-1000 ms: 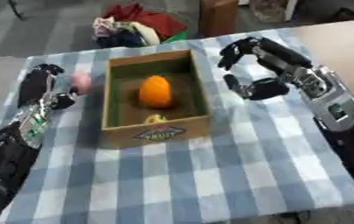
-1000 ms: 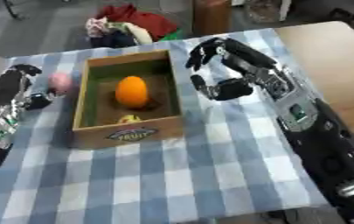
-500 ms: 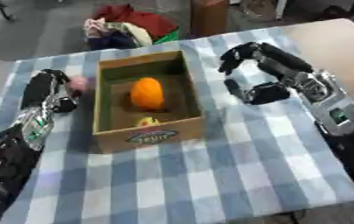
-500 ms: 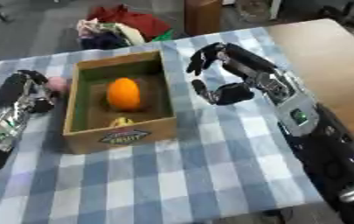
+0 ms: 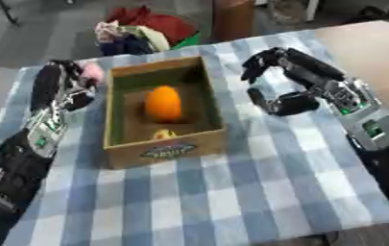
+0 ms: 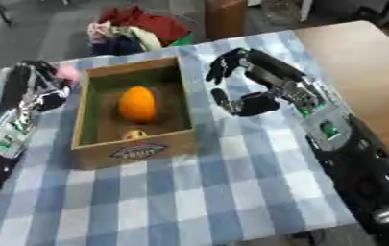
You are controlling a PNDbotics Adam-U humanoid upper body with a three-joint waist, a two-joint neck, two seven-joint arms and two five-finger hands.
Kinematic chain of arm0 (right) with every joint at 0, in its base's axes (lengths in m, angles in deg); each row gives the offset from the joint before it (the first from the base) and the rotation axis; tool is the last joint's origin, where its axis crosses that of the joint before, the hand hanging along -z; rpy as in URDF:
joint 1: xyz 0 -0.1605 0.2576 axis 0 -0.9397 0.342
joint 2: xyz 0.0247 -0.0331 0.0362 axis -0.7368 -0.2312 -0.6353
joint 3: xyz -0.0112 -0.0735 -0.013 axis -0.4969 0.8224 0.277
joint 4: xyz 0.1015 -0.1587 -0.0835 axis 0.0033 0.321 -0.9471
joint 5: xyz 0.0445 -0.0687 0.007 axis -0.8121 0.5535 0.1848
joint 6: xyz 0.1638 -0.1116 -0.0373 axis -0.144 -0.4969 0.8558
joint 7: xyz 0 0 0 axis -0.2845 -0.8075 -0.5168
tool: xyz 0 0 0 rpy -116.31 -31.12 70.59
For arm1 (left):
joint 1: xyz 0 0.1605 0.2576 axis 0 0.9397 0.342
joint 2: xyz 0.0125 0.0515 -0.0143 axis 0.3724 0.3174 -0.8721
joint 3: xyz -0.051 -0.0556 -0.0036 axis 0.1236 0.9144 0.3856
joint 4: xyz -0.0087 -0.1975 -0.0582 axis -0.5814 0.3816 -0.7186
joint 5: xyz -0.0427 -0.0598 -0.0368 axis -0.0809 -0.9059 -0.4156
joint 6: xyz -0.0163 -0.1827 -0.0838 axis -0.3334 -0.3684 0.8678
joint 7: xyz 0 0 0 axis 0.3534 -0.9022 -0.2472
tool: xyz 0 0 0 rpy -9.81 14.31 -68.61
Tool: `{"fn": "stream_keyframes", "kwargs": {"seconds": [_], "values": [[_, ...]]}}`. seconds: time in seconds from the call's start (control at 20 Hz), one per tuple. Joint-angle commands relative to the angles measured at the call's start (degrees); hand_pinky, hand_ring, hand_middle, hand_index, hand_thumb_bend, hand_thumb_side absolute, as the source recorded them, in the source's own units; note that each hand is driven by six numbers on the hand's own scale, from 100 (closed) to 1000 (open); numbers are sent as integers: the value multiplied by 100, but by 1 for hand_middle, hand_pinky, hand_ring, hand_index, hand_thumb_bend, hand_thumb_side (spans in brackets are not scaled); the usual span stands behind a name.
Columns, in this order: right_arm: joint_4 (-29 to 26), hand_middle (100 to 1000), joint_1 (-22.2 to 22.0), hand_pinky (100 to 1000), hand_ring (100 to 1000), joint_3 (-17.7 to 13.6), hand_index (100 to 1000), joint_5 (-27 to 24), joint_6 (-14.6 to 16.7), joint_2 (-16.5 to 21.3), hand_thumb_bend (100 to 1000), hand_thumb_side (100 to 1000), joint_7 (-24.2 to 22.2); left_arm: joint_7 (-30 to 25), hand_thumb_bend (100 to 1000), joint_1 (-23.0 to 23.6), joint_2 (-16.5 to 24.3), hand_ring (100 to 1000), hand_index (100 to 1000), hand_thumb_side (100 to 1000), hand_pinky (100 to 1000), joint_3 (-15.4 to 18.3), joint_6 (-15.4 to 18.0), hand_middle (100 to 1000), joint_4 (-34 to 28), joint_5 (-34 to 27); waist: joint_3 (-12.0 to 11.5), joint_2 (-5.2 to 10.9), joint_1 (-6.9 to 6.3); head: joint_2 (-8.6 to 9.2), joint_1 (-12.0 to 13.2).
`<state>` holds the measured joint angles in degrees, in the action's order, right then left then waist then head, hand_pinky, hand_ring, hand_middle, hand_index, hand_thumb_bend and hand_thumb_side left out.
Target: Pick up objects on the table and place them in the box.
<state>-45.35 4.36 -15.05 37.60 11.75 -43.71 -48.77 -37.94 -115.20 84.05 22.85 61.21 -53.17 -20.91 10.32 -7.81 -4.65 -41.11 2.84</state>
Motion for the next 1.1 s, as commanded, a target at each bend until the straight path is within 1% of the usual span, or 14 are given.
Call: {"fn": "stream_keyframes", "kwargs": {"seconds": [0.05,0.15,0.25,0.4,0.5,0.65,0.7,0.9,0.95,1.0,1.05,1.1], "values": [[-29,528,95,666,825,-48,699,1,20,29,100,198,-23,-506,271,-178,197,471,532,100,626,-385,143,470,-846,-247,-9,114,17,13,-2],[-21,527,84,666,825,-47,699,9,24,22,100,193,-29,-903,277,-199,162,479,539,100,630,-658,210,475,-1171,-333,-17,115,19,8,9],[-16,527,77,665,825,-40,699,16,30,15,100,198,-40,-1256,283,-216,117,483,545,100,632,-898,266,480,-1351,-330,-25,115,21,1,17],[-13,527,69,665,825,-35,699,20,35,7,100,198,-49,-1719,307,-225,68,498,567,100,637,-1185,369,497,-1389,-155,-18,118,19,-2,29],[-13,527,63,665,825,-38,699,21,33,9,100,198,-50,-2024,311,-212,46,511,584,100,642,-1308,463,511,-1361,-50,-20,117,20,-3,23],[-17,528,50,665,825,-38,700,32,33,11,100,198,-54,-2421,327,-165,19,530,607,100,652,-1363,555,531,-1297,3,-35,112,25,-12,16],[-16,527,44,665,826,-37,700,36,32,10,100,198,-57,-2537,345,-152,18,546,627,100,661,-1363,575,551,-1280,1,-40,111,26,-14,12],[-21,527,34,665,826,-41,700,41,31,11,100,198,-58,-2849,376,-110,44,567,661,100,671,-1327,613,579,-1272,4,-63,109,29,-14,-9],[-21,527,30,665,826,-43,700,41,28,11,100,198,-57,-2895,386,-99,55,571,676,100,675,-1315,617,586,-1285,-2,-70,108,31,-10,-13],[-20,527,25,665,826,-47,700,39,24,14,100,198,-56,-2930,408,-83,67,587,720,100,687,-1299,615,609,-1304,-12,-77,108,34,-7,-18],[-19,527,20,665,826,-50,700,39,21,19,100,198,-54,-2956,422,-65,80,596,736,100,693,-1281,612,624,-1328,-28,-83,108,37,-6,-22],[-19,527,17,665,826,-53,700,39,18,23,100,198,-52,-2979,410,-46,93,618,766,171,708,-1258,606,662,-1357,-51,-89,108,41,-4,-28]]}}
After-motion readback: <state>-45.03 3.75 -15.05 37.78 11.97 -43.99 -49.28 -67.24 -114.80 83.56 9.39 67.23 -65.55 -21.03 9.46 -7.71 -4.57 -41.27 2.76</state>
